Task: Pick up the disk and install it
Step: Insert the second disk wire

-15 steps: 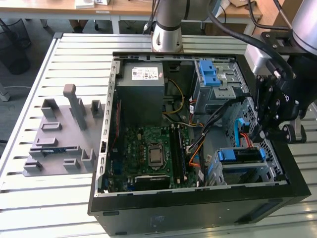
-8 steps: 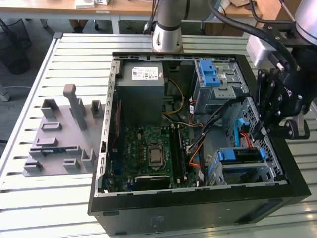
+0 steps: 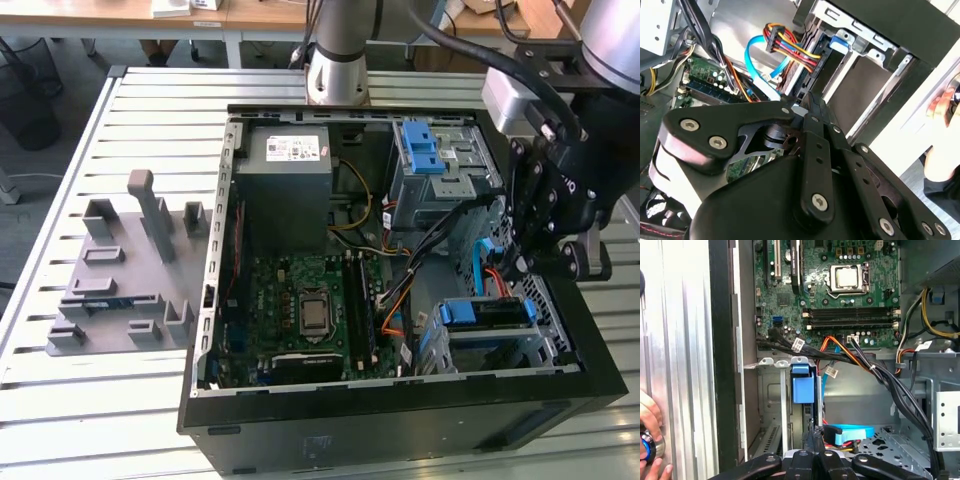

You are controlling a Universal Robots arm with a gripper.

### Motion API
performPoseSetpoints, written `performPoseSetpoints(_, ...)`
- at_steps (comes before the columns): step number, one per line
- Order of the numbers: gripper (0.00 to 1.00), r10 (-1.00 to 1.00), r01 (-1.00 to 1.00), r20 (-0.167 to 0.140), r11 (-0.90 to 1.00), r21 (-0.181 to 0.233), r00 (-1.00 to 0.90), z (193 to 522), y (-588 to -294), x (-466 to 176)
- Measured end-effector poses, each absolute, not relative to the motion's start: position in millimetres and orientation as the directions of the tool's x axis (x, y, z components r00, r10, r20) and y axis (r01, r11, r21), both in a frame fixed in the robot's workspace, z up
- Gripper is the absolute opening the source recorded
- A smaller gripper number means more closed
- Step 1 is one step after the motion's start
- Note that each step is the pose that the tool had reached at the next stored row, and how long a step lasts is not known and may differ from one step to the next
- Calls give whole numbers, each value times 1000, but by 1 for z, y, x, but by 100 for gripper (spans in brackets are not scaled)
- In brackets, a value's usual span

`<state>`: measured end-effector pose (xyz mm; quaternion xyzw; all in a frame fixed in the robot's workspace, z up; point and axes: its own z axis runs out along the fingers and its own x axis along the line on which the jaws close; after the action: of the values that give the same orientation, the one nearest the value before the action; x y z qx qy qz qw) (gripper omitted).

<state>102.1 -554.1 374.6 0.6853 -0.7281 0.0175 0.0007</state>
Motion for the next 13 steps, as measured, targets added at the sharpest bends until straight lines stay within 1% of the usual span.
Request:
performPoseSetpoints(7, 11, -998, -998, 25, 60, -25, -61, 389, -554, 98)
performPoseSetpoints(13, 11, -998, -998, 25, 60, -25, -61, 390, -552, 92)
